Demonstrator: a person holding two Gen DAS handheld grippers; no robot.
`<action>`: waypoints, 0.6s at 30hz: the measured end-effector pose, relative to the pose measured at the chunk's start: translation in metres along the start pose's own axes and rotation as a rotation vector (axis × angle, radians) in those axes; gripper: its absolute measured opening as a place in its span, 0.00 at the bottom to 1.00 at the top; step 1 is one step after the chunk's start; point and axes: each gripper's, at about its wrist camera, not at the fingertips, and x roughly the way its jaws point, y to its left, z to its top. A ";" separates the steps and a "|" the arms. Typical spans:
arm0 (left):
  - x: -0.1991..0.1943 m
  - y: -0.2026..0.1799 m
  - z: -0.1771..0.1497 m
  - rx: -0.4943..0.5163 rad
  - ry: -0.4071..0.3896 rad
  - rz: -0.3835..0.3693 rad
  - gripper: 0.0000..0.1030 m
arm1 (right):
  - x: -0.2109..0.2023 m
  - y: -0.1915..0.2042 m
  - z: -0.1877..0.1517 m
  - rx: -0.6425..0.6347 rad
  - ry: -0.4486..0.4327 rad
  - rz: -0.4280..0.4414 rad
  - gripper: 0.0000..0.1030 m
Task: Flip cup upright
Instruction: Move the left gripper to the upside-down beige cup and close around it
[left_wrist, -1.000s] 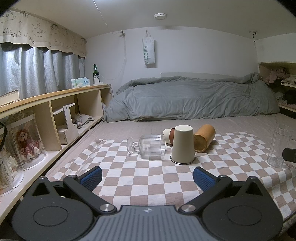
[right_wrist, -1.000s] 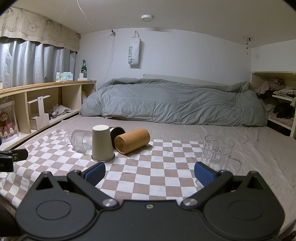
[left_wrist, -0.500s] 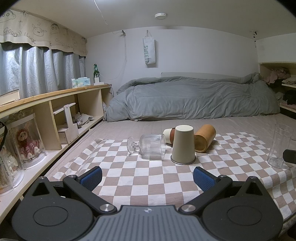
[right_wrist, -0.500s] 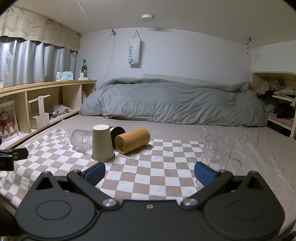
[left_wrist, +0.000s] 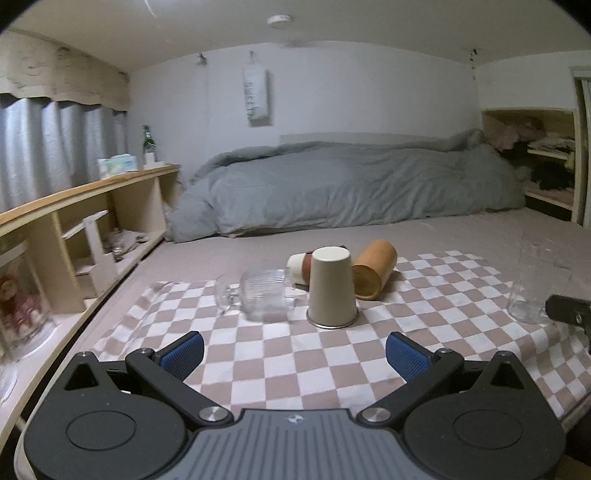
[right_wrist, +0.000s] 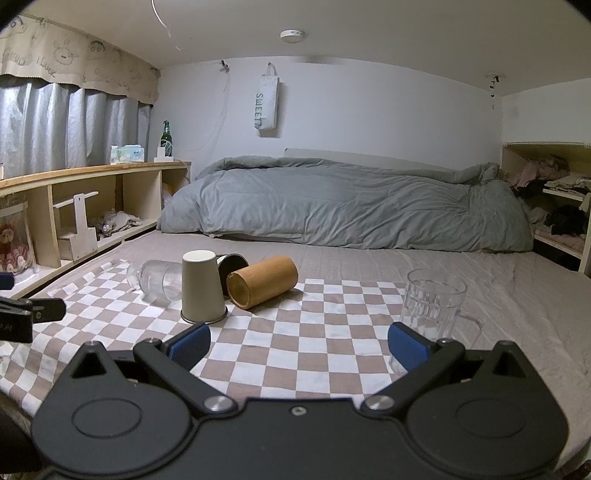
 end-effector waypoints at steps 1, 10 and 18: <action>0.006 0.001 0.005 0.000 0.013 -0.009 1.00 | 0.000 0.000 0.001 0.003 0.000 0.000 1.00; 0.078 -0.004 0.052 0.012 0.016 -0.153 0.99 | 0.002 -0.002 0.004 0.020 0.006 0.005 1.00; 0.172 -0.021 0.062 -0.021 0.054 -0.180 0.85 | 0.006 -0.009 0.004 0.045 0.019 -0.008 1.00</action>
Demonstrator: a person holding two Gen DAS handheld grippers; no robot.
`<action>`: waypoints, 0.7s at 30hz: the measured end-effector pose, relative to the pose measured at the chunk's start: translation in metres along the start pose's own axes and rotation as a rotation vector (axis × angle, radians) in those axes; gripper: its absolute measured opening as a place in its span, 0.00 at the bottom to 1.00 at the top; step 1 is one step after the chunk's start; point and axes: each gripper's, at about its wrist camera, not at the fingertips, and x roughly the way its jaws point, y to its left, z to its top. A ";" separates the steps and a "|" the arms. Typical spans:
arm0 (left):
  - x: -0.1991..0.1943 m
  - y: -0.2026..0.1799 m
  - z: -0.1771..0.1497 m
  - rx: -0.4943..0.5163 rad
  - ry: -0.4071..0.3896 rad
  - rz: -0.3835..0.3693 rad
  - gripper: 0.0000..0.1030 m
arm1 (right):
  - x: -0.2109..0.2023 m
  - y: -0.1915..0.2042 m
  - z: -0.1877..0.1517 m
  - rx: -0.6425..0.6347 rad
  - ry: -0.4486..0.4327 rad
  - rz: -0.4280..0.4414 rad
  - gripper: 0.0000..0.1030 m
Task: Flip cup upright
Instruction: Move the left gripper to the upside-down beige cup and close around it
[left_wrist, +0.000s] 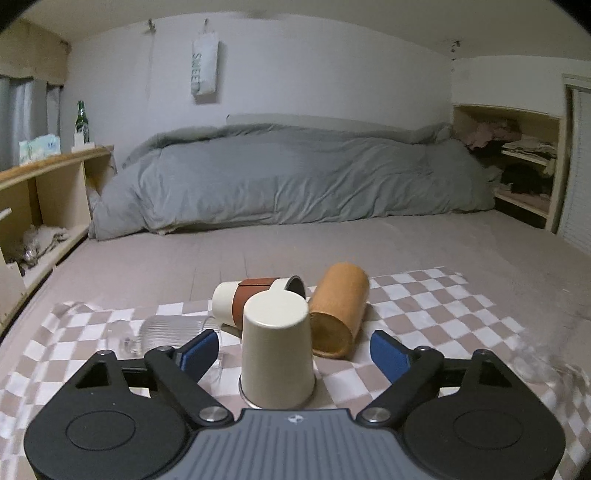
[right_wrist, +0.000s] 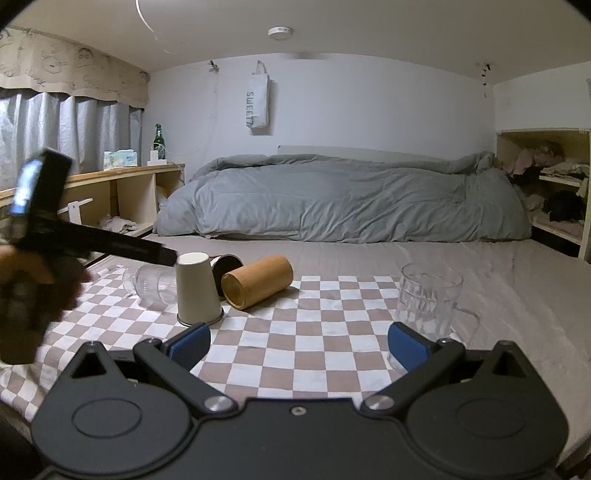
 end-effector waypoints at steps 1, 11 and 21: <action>0.009 0.000 0.000 0.003 0.004 0.007 0.85 | 0.001 -0.001 0.000 0.005 0.003 0.000 1.00; 0.061 0.008 -0.010 0.009 0.028 0.025 0.56 | 0.008 -0.006 0.001 0.034 0.027 0.017 1.00; 0.048 -0.001 -0.013 0.032 0.019 -0.036 0.50 | 0.008 -0.008 0.000 0.041 0.023 0.012 1.00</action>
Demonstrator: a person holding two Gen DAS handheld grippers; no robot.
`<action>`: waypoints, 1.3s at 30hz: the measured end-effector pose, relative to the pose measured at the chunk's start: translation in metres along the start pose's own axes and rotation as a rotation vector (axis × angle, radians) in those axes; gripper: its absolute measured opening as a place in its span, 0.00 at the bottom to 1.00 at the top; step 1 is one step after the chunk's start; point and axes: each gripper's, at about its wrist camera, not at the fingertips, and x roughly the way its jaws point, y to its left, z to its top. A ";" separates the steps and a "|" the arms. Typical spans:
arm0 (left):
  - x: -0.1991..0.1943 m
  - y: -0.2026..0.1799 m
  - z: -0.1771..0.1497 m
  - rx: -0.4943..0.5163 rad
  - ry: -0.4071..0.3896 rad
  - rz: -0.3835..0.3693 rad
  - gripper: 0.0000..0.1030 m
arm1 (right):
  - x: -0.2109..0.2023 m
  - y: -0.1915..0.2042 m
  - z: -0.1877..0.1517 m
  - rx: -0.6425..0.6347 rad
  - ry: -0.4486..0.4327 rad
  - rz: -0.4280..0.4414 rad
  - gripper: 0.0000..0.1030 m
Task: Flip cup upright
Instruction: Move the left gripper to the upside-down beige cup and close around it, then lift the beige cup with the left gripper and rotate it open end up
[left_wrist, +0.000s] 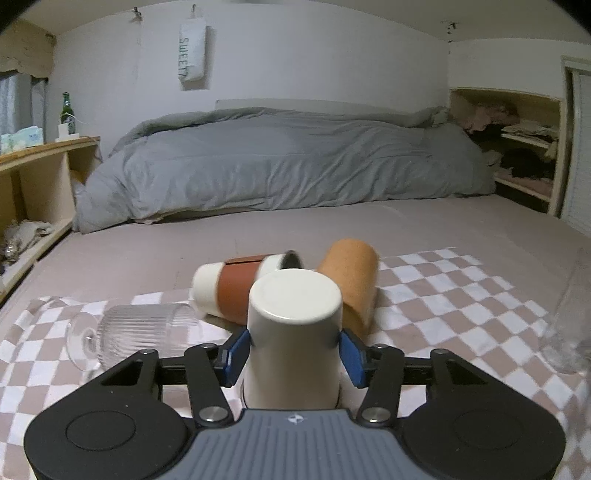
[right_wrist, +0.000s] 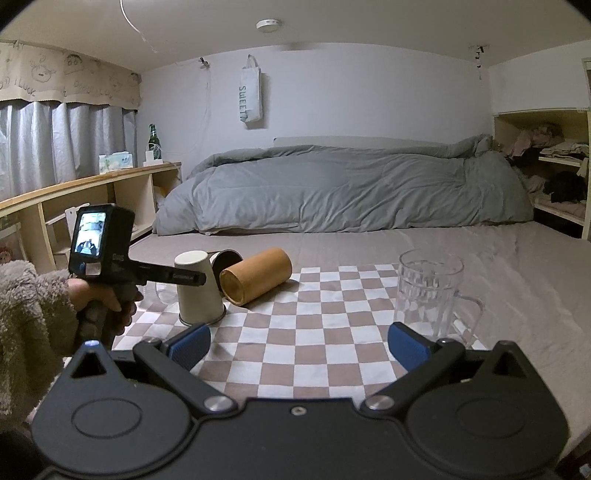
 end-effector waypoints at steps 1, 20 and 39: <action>-0.001 -0.003 0.000 0.003 -0.002 -0.011 0.50 | 0.000 0.000 0.000 0.001 0.000 -0.001 1.00; 0.026 -0.031 0.032 0.060 0.030 0.003 0.66 | -0.007 -0.009 -0.002 0.018 -0.006 -0.009 1.00; -0.023 -0.022 0.012 0.111 0.058 0.003 0.58 | -0.008 -0.013 -0.001 0.020 -0.014 -0.003 1.00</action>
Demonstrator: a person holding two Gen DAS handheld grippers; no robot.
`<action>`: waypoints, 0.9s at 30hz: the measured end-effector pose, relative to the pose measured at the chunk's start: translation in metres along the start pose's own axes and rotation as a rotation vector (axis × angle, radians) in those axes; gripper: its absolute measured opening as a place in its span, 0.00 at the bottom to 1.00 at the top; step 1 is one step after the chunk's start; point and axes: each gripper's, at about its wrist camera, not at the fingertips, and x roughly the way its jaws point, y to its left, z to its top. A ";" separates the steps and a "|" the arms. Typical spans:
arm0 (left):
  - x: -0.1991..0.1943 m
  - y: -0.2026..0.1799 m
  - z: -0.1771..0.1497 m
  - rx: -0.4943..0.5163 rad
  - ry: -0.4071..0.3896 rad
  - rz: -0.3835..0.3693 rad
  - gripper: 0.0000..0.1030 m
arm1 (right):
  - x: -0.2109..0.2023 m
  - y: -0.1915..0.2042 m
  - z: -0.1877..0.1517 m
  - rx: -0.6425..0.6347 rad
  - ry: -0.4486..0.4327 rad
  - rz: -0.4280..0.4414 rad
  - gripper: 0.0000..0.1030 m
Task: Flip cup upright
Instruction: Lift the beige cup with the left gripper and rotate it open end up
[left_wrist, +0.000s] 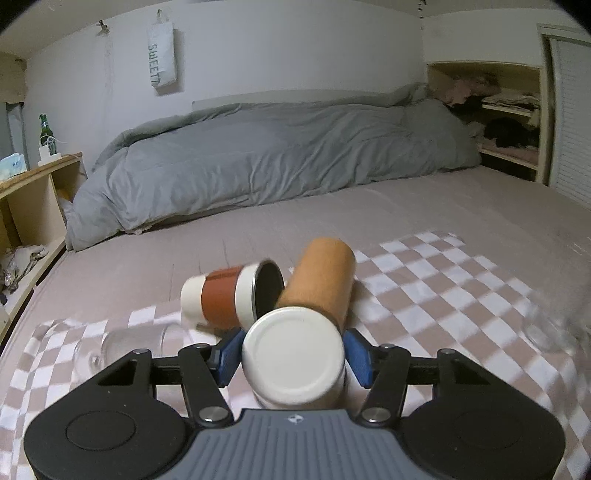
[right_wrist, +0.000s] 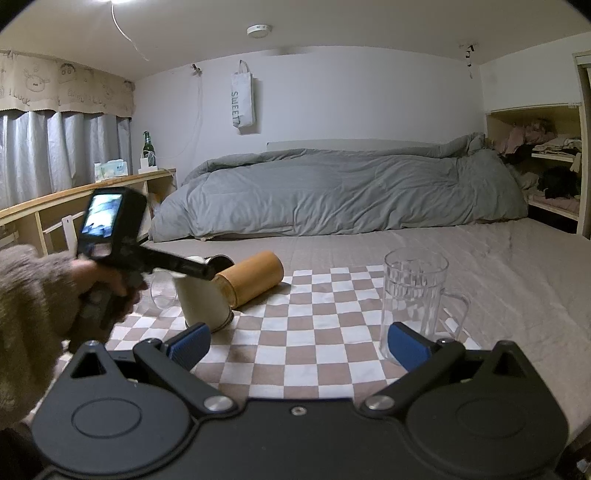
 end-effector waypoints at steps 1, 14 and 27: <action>-0.006 0.000 -0.004 0.007 0.006 -0.004 0.58 | 0.000 0.000 0.000 -0.001 0.000 0.001 1.00; -0.021 0.006 -0.060 -0.020 0.167 -0.126 0.57 | 0.020 0.011 0.015 0.029 0.080 0.044 1.00; -0.033 0.005 -0.073 0.043 0.124 -0.166 0.57 | 0.199 0.033 0.038 0.470 0.624 0.281 1.00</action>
